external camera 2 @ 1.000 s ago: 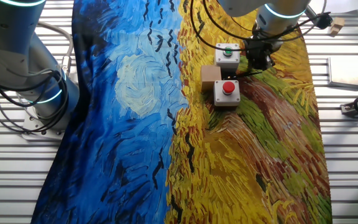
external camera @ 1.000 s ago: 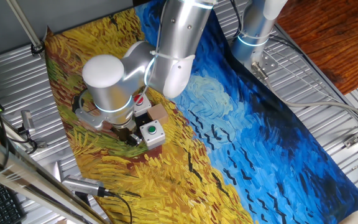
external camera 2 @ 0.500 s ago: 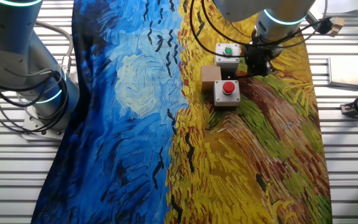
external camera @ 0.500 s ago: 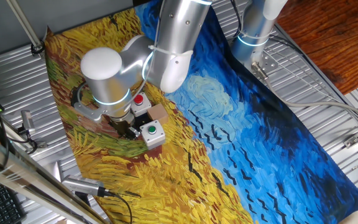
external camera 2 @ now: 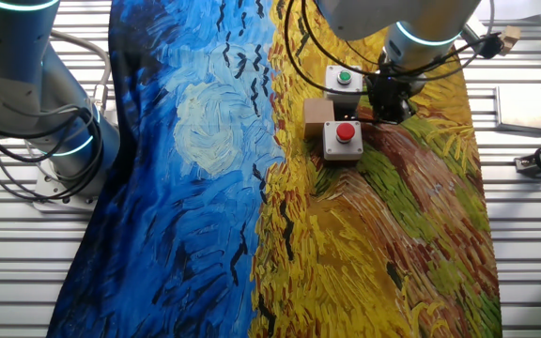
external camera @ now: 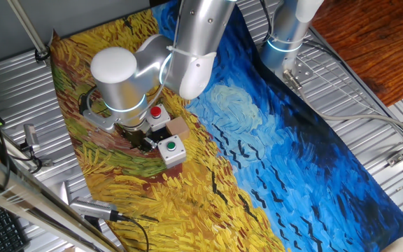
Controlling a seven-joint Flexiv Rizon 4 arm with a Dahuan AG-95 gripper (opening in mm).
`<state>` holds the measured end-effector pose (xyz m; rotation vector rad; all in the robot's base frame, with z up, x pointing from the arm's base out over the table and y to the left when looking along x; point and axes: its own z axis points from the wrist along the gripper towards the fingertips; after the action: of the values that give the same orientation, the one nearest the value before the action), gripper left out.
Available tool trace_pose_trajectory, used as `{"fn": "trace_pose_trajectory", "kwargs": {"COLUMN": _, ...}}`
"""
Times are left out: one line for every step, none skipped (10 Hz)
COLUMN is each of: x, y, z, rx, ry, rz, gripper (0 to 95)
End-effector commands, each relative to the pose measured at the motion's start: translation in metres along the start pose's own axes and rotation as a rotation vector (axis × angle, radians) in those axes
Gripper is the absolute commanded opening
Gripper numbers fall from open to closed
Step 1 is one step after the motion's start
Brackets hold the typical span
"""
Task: Turn the hands of a clock
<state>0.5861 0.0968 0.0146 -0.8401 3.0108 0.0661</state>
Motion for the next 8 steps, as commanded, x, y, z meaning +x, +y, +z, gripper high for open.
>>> {"fn": "trace_pose_trajectory", "kwargs": {"x": -0.0001, "y": -0.0003, "z": 0.0004, "rx": -0.002, "ry": -0.001, "rz": 0.001, "gripper": 0.0}}
{"fn": "trace_pose_trajectory", "kwargs": {"x": -0.0002, "y": -0.0002, "z": 0.0005, "rx": -0.002, "ry": -0.001, "rz": 0.007, "gripper": 0.0}}
{"fn": "trace_pose_trajectory", "kwargs": {"x": -0.0009, "y": 0.0005, "z": 0.0010, "rx": -0.002, "ry": -0.001, "rz": 0.011, "gripper": 0.0}}
{"fn": "trace_pose_trajectory", "kwargs": {"x": -0.0022, "y": 0.0017, "z": 0.0019, "rx": -0.002, "ry": -0.003, "rz": 0.013, "gripper": 0.0}}
{"fn": "trace_pose_trajectory", "kwargs": {"x": -0.0051, "y": 0.0033, "z": 0.0027, "rx": 0.000, "ry": -0.003, "rz": 0.016, "gripper": 0.0}}
{"fn": "trace_pose_trajectory", "kwargs": {"x": -0.0060, "y": 0.0035, "z": 0.0030, "rx": 0.001, "ry": -0.002, "rz": 0.016, "gripper": 0.0}}
{"fn": "trace_pose_trajectory", "kwargs": {"x": -0.0061, "y": 0.0035, "z": 0.0030, "rx": 0.000, "ry": -0.002, "rz": 0.012, "gripper": 0.0}}
{"fn": "trace_pose_trajectory", "kwargs": {"x": -0.0056, "y": 0.0029, "z": 0.0028, "rx": 0.002, "ry": 0.001, "rz": 0.008, "gripper": 0.0}}
